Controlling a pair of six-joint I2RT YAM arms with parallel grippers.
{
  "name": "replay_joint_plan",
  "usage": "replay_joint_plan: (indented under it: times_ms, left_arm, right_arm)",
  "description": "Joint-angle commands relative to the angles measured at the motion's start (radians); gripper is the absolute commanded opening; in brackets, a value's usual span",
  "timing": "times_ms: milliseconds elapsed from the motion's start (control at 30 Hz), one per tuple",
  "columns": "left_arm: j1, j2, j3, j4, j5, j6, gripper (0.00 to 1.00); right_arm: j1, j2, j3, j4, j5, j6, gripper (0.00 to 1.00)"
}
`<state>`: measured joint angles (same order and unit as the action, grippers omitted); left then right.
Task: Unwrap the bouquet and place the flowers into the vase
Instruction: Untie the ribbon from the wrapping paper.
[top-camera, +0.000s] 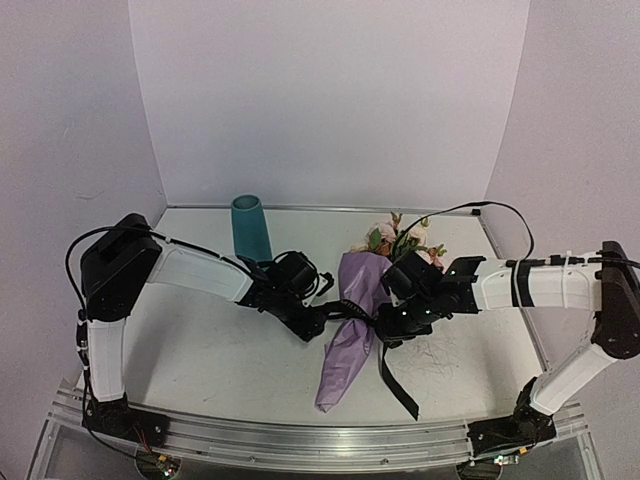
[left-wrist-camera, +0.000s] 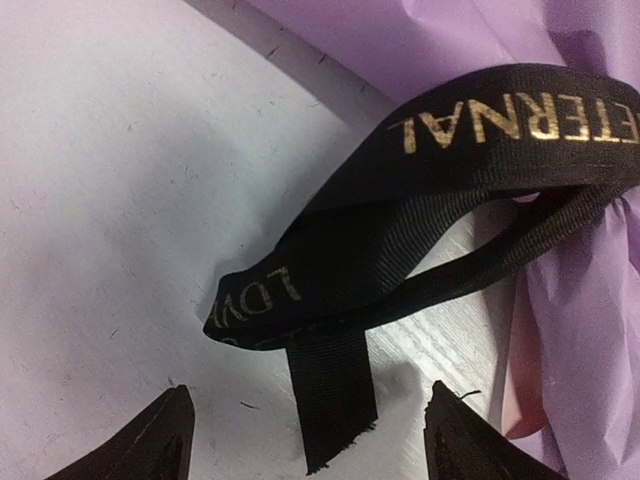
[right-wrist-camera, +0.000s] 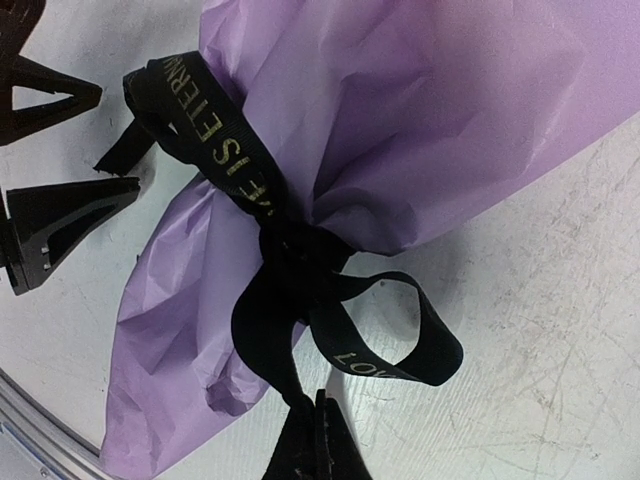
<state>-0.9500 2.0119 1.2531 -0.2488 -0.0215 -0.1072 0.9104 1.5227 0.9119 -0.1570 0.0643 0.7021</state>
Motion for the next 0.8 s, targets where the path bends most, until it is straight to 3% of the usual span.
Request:
replay_joint_plan:
  times_ms: [0, 200, 500, 767]
  left_arm:
    - [-0.006, 0.038, 0.064, -0.046, -0.043, -0.021, 0.74]
    - [-0.006, 0.076, 0.092, -0.098, -0.080, -0.042, 0.61]
    - [-0.004, 0.064, 0.102, -0.125, -0.153, -0.059, 0.03]
    - [-0.003, 0.022, 0.124, -0.125, -0.285, -0.079, 0.00]
  right_arm:
    - [0.001, 0.016, 0.030, -0.045, 0.006, 0.003, 0.00]
    - [0.000, 0.024, 0.036, -0.046, 0.009, -0.004, 0.00]
    - [0.001, 0.013, 0.033, -0.047, 0.031, -0.011, 0.00]
    - [-0.014, 0.007, 0.027, -0.065, 0.059, -0.003, 0.00]
